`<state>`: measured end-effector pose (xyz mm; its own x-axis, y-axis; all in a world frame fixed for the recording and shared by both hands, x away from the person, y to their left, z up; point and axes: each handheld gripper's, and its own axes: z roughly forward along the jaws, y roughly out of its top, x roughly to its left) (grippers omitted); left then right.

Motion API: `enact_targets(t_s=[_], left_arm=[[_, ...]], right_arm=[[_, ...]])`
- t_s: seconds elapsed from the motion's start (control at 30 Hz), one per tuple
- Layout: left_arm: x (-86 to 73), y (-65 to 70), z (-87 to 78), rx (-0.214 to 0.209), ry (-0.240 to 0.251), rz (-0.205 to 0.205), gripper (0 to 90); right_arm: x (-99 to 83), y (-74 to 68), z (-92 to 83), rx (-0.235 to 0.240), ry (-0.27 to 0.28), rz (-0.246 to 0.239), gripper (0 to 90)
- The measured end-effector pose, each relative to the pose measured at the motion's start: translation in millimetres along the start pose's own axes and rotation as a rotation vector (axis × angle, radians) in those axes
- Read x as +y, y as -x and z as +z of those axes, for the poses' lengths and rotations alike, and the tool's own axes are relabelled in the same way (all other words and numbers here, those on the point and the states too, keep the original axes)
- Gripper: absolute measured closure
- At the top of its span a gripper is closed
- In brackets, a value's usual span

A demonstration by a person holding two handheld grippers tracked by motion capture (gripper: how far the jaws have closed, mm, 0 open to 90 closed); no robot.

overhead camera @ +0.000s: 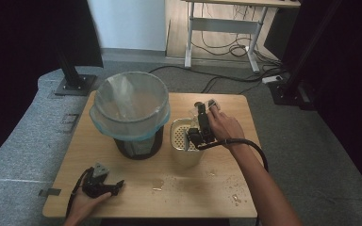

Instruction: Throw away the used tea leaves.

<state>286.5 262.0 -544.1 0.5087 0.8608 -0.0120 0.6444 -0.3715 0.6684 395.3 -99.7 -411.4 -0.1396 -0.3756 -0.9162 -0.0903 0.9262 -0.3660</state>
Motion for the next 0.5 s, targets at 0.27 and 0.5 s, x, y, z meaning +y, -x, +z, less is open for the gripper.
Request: enact_targets(t_s=[0.27,0.5], left_arm=[[0.2,-0.1,0.1,-0.001,-0.001,0.002,14.2],[0.9,0.0,0.5,-0.001,-0.003,0.003,14.0]], right_arm=[[14.3,-8.5,-0.2,-0.109,-0.014,-0.278,43.6],[25.5,-15.2,-1.1,-0.187,0.006,-0.516,44.0]])
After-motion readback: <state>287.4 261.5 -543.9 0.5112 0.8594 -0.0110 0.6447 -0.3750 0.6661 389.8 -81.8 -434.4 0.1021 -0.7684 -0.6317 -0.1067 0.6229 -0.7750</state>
